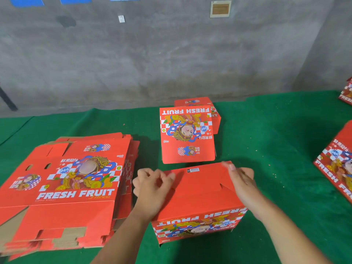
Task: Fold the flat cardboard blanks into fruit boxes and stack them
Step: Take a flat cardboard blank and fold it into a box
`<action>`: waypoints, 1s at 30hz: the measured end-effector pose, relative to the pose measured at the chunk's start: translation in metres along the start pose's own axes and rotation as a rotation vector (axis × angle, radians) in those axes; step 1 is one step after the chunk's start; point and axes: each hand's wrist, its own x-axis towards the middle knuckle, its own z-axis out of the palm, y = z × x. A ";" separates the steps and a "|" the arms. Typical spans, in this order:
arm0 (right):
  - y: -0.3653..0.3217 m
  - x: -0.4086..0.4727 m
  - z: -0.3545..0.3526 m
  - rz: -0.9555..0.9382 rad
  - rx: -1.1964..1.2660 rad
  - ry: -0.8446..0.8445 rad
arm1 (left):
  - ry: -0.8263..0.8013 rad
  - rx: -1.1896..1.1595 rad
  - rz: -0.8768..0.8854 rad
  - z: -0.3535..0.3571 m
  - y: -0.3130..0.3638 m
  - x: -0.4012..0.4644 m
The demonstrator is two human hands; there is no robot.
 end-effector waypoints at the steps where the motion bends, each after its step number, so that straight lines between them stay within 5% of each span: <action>1: -0.001 0.002 0.000 0.017 -0.100 -0.039 | 0.003 0.054 -0.028 0.001 0.001 0.000; 7: -0.015 0.007 0.012 0.102 -0.618 -0.073 | -0.233 0.226 -0.146 0.004 0.009 0.010; 9: -0.019 0.011 0.018 0.139 -0.729 -0.044 | -0.229 0.302 -0.116 0.007 0.010 0.011; 11: -0.019 0.014 0.018 0.145 -0.754 -0.051 | -0.172 0.131 -0.089 0.006 0.009 0.008; 14: -0.016 0.011 0.009 0.157 -0.462 -0.071 | -0.050 -0.479 -0.393 -0.001 0.009 0.001; 17: -0.022 0.000 -0.003 0.188 -0.056 -0.012 | -0.236 -0.804 -0.805 -0.006 0.018 -0.013; 19: -0.028 -0.007 -0.015 0.162 0.105 0.070 | -0.225 -0.905 -0.783 -0.014 0.027 -0.017; 23: -0.045 -0.015 -0.043 0.139 0.666 -0.007 | -0.034 -1.194 -0.344 -0.032 0.030 -0.021; 25: -0.055 -0.014 -0.051 0.183 0.742 -0.083 | 0.023 -1.369 -0.194 -0.038 0.030 -0.022; 27: -0.057 -0.012 -0.051 0.229 0.662 -0.166 | -0.028 -1.351 -0.200 -0.043 0.031 -0.021; 30: -0.044 -0.015 -0.050 0.129 0.664 -0.312 | -0.401 -1.179 -0.467 -0.051 0.028 -0.021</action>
